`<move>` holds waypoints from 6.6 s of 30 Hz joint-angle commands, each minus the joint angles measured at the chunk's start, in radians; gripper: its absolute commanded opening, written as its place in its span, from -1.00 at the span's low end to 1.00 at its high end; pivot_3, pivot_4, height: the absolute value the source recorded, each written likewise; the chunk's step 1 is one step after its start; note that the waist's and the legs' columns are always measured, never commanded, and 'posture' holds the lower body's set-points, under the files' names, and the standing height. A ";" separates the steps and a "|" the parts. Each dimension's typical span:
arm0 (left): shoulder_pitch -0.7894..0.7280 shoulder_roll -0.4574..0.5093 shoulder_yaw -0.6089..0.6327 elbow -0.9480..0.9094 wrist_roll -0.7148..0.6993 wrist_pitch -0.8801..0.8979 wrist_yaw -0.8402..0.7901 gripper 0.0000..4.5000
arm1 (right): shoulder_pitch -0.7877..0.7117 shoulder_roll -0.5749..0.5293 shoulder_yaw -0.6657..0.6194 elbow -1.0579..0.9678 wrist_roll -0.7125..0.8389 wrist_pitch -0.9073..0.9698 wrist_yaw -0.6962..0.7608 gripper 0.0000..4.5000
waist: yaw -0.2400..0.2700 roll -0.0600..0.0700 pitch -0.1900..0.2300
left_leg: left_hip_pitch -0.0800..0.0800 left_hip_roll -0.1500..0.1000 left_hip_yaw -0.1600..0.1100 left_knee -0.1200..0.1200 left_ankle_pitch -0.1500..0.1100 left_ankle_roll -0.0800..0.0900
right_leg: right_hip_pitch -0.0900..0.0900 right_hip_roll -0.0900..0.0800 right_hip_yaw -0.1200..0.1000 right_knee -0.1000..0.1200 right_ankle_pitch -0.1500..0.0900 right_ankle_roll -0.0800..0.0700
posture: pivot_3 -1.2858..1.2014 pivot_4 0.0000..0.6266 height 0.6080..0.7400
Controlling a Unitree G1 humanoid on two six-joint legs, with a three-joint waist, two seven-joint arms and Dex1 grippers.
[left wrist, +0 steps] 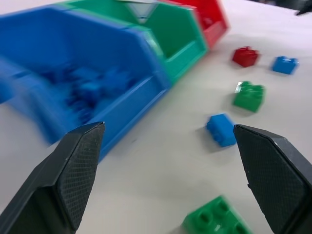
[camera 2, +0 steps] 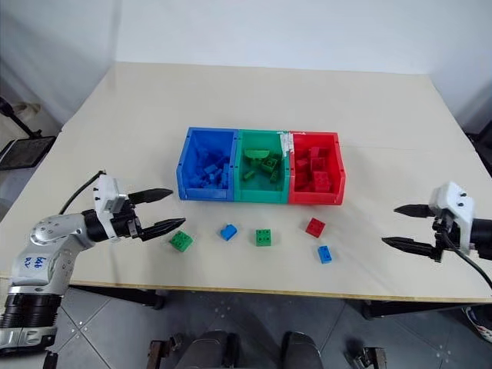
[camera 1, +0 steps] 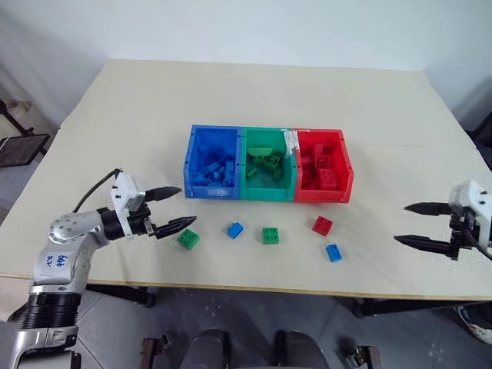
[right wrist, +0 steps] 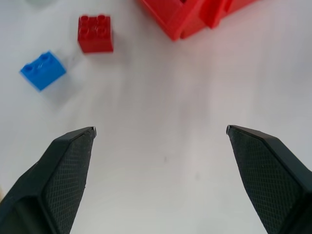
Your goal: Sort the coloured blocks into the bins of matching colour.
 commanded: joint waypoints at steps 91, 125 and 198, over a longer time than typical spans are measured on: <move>0.139 0.034 0.149 -0.016 -0.095 -0.199 -0.128 1.00 | -0.576 0.673 0.353 -0.090 -0.015 -0.019 -0.204 0.94 | -0.046 0.000 0.000 | -0.001 -0.002 -0.019 0.001 0.000 -0.002 | -0.003 0.001 0.009 0.019 0.000 -0.002 | 0.03 -0.52 1.00; 0.134 -0.030 0.239 0.189 -0.242 -0.301 -0.432 1.00 | -0.025 0.313 0.172 -0.383 -0.012 0.121 -0.313 0.94 | -0.021 0.001 0.000 | 0.000 0.001 -0.005 0.001 -0.001 -0.001 | 0.000 -0.002 0.000 0.002 0.000 -0.002 | 0.03 -0.52 1.00; -0.091 0.054 -0.157 0.454 -0.224 -0.485 -0.552 1.00 | -0.038 0.211 0.047 -0.241 0.061 0.050 -0.082 0.99 | -0.018 0.000 0.000 | -0.002 -0.001 -0.011 0.003 0.000 0.000 | 0.001 0.000 -0.007 0.007 0.000 -0.002 | 0.03 -0.52 1.00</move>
